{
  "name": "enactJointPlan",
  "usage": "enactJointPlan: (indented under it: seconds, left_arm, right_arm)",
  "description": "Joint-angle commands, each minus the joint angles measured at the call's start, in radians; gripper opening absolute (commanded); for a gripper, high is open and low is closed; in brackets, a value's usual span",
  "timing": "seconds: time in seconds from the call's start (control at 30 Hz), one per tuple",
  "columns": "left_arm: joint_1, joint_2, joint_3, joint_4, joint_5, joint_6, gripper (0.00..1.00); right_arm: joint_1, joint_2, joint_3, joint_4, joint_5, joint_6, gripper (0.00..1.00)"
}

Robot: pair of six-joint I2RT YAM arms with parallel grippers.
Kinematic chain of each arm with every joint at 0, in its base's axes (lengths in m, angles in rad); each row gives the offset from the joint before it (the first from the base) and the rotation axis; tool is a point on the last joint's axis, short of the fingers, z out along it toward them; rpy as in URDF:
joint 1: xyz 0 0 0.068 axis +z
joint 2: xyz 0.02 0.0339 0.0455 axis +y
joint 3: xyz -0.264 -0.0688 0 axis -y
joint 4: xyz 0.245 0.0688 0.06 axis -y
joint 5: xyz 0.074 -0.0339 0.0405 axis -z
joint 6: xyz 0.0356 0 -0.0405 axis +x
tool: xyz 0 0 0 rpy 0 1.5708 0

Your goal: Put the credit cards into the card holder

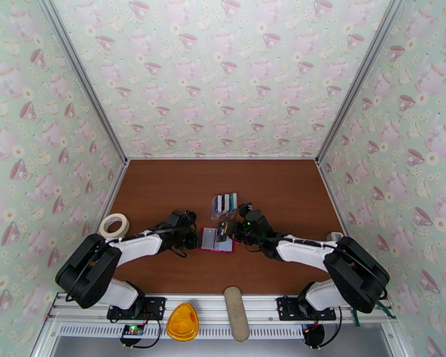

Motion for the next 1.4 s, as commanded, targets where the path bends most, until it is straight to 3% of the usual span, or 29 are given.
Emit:
enactJointPlan:
  seconds: [0.0, 0.47, 1.37]
  left_arm:
    - [-0.010, 0.010, -0.031, 0.019, -0.008, -0.013, 0.27]
    - [-0.044, -0.012, -0.081, 0.031, -0.017, -0.043, 0.26]
    - [-0.048, -0.003, -0.093, 0.031, -0.039, -0.052, 0.18]
  right_arm:
    - [0.013, 0.026, -0.026, 0.062, -0.024, 0.022, 0.00]
    - [0.018, 0.099, -0.084, 0.169, -0.032, 0.040, 0.00]
    - [0.015, 0.160, -0.085, 0.210, -0.043, 0.025, 0.00]
